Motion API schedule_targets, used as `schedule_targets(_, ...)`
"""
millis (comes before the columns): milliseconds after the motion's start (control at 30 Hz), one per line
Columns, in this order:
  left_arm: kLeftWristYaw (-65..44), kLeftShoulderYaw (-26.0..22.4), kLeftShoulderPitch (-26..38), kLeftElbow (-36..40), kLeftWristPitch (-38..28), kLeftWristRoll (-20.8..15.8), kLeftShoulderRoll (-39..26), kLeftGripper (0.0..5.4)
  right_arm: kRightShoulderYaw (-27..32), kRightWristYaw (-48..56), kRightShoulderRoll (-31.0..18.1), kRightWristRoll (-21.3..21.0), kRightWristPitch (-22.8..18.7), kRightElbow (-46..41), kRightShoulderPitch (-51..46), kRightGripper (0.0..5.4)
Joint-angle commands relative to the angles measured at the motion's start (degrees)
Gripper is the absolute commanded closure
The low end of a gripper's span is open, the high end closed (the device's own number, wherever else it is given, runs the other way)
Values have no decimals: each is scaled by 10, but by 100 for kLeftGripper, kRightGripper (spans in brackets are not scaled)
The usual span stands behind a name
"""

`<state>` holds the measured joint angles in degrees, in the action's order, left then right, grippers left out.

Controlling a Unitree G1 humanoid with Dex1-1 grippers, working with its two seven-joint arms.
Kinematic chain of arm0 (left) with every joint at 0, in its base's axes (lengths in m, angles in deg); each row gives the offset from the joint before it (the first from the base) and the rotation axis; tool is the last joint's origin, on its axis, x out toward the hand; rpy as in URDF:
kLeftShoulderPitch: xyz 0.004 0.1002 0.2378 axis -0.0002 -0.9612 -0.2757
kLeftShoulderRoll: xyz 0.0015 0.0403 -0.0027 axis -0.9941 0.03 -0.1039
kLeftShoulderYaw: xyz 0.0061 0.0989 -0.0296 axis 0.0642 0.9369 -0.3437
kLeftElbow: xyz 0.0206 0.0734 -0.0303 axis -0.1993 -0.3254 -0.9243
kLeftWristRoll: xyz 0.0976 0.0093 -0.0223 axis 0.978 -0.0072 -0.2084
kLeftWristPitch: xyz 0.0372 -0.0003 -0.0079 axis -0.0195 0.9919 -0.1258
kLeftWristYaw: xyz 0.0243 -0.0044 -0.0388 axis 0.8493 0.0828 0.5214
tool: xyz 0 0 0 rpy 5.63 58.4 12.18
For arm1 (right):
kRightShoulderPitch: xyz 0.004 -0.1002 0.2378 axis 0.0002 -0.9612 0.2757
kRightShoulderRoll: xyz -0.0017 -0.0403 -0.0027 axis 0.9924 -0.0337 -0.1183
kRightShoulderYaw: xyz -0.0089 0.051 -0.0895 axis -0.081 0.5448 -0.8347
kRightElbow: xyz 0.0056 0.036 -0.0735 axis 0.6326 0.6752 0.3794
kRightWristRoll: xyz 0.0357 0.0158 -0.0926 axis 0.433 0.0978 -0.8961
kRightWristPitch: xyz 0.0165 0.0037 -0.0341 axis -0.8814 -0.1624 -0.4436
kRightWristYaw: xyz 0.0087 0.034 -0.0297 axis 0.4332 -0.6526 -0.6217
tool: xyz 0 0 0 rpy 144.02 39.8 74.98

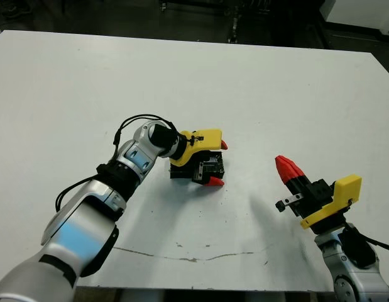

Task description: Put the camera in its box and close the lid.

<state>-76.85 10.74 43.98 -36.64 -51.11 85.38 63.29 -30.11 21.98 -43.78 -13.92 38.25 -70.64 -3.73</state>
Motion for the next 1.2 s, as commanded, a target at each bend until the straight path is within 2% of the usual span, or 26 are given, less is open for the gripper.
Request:
schedule_targets(33, 6, 19, -48, -29, 13, 18, 13, 0, 4, -1, -9, 1, -7, 0, -5, 540)
schedule_targets(267, 3, 10, -45, -36, 16, 12, 9, 0, 2, -5, -8, -6, -5, -3, -7, 540)
schedule_targets(433, 5, -15, -49, -39, 24, -7, 4, 0, 2, 2, -9, -3, 1, 4, -4, 540)
schedule_targets(600, -2, -50, -55, -35, 71, -40, -7, 0, 3, 0, -10, 0, -7, -2, -4, 540)
schedule_targets(767, -21, -89, -62, -20, 92, -81, -24, 0, 2, 1, -11, -6, 2, 2, -3, 540)
schedule_targets(867, -28, -118, -71, 18, 112, -111, -43, 0, 4, 1, -13, -3, -4, 1, -2, 540)
schedule_targets(967, -36, -153, -80, 73, 161, -152, -62, 0, 5, 3, -14, 2, -5, 2, -1, 540)
schedule_targets(1200, -27, -215, -119, 216, 250, -223, -118, 0, 5, 1, -12, 1, -2, 5, 2, 540)
